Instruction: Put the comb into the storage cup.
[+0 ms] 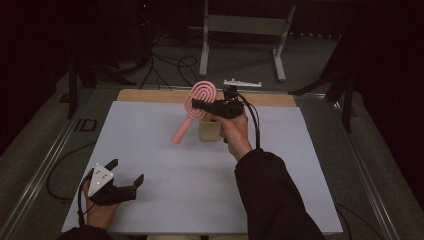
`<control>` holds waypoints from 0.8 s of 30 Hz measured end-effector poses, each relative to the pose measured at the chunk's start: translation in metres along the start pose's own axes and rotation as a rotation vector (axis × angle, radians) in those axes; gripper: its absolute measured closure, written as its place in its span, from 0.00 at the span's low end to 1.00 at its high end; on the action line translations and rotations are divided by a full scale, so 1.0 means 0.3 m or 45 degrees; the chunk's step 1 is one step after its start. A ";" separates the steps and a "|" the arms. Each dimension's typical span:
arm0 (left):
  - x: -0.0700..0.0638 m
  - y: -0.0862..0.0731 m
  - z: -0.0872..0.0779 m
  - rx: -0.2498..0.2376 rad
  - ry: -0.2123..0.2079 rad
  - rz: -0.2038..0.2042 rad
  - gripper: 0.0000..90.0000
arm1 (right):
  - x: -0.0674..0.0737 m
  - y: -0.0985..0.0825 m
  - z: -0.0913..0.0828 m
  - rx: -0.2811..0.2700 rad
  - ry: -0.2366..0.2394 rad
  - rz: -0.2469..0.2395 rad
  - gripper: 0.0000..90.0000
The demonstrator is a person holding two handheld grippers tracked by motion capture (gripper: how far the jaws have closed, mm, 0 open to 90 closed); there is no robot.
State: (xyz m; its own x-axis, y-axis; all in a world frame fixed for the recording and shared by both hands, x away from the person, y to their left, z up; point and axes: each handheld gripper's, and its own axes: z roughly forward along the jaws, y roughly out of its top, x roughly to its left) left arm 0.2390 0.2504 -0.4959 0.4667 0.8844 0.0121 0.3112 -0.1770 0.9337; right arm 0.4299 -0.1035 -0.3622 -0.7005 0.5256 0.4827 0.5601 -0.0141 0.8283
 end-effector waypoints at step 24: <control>-0.002 -0.001 0.001 0.001 0.000 0.004 0.00 | -0.019 0.049 0.000 -0.024 -0.047 0.017 0.70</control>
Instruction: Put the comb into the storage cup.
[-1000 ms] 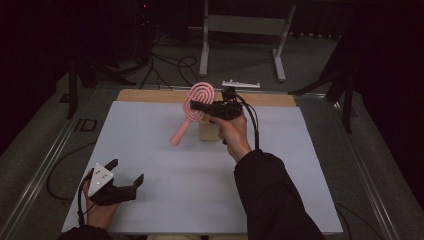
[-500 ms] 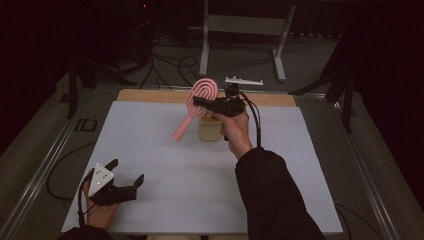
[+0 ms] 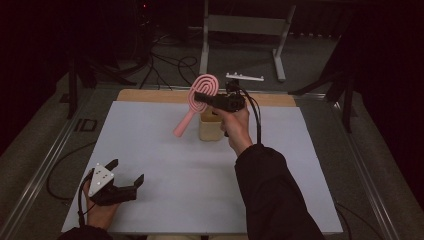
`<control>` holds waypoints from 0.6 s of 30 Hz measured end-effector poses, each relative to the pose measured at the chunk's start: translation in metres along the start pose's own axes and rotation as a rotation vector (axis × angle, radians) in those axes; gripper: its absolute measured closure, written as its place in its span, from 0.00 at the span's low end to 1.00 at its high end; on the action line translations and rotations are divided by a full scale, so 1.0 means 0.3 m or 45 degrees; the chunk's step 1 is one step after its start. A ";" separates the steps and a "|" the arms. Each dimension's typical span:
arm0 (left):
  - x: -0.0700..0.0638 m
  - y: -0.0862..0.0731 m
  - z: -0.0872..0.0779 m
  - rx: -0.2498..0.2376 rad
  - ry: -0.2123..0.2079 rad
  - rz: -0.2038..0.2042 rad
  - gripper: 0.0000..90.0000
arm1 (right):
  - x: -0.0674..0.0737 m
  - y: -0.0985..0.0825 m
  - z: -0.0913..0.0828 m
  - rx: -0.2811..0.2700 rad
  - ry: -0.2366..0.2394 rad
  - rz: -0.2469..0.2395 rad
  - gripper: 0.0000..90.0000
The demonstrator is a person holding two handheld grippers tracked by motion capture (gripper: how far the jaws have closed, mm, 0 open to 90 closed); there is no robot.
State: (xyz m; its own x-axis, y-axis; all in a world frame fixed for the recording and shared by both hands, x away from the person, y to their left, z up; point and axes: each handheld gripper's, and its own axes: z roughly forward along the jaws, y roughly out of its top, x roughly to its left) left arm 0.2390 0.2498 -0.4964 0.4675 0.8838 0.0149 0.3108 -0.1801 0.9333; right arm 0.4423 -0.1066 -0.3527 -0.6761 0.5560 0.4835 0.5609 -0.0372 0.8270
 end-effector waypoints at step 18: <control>-0.002 0.000 0.000 0.000 -0.001 0.000 0.00 | -0.024 0.032 -0.013 -0.041 -0.016 0.055 0.70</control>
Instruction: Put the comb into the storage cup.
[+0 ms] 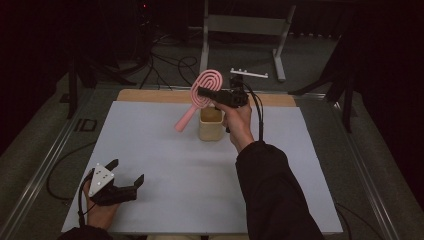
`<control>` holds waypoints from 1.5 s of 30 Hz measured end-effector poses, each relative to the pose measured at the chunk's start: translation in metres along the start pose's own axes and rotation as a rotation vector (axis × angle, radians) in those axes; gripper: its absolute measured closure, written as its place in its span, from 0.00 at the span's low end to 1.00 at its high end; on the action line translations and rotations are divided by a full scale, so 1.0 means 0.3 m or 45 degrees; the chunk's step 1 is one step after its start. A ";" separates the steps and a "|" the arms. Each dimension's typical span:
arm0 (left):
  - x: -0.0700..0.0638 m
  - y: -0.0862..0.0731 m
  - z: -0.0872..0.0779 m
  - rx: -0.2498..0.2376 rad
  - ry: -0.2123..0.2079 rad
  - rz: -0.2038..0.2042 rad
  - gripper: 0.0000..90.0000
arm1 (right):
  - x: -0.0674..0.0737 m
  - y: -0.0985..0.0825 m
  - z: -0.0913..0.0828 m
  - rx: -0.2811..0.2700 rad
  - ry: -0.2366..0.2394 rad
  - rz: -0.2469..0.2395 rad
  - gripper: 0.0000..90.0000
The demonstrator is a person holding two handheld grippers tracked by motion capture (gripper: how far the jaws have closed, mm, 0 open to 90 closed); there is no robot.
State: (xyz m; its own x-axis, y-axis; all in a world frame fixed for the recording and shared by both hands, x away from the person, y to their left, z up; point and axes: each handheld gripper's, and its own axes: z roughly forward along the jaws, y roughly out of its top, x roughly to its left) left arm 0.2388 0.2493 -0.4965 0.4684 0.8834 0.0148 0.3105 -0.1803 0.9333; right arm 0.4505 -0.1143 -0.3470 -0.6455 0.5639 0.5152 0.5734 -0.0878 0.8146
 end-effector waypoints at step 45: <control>-0.001 0.000 -0.001 -0.009 -0.001 -0.004 0.00 | -0.043 0.059 -0.027 -0.044 -0.100 0.034 0.70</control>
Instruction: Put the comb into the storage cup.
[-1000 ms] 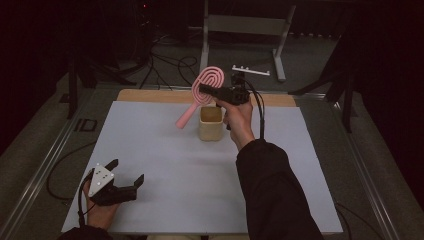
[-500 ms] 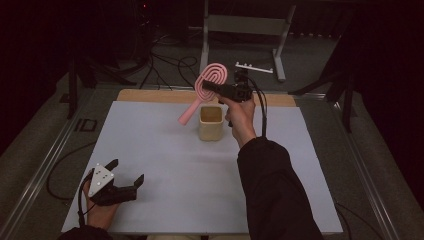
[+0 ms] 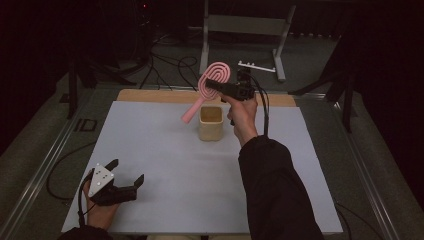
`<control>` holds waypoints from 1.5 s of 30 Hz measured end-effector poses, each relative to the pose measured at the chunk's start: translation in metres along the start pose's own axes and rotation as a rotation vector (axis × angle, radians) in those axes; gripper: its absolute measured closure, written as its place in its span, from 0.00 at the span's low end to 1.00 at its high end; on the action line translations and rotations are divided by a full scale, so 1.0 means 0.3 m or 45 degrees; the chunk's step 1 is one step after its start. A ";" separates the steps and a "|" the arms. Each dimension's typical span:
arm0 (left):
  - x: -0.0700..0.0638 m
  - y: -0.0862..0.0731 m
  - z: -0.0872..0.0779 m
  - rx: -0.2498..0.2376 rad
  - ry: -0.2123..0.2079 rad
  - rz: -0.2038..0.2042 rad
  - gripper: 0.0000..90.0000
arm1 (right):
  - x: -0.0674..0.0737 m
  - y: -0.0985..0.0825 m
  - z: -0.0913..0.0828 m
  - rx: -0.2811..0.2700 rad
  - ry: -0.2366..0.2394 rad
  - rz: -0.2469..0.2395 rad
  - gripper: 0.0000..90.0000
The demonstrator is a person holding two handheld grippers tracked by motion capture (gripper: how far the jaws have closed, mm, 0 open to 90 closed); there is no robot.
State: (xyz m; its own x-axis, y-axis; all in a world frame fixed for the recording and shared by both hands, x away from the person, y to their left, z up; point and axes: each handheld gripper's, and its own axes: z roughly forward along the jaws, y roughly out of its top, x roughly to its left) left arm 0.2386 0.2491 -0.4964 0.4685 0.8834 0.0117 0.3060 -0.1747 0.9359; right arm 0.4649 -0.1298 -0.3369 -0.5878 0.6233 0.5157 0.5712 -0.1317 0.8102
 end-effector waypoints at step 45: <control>-0.001 0.000 0.001 0.008 0.000 0.005 0.00 | -0.061 0.011 -0.060 -0.026 -0.095 0.012 0.70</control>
State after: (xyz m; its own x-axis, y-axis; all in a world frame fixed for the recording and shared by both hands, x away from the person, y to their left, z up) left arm 0.2385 0.2487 -0.4966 0.4696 0.8827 0.0155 0.3090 -0.1808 0.9337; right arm 0.4672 -0.1555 -0.3388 -0.5381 0.6774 0.5016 0.5640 -0.1529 0.8115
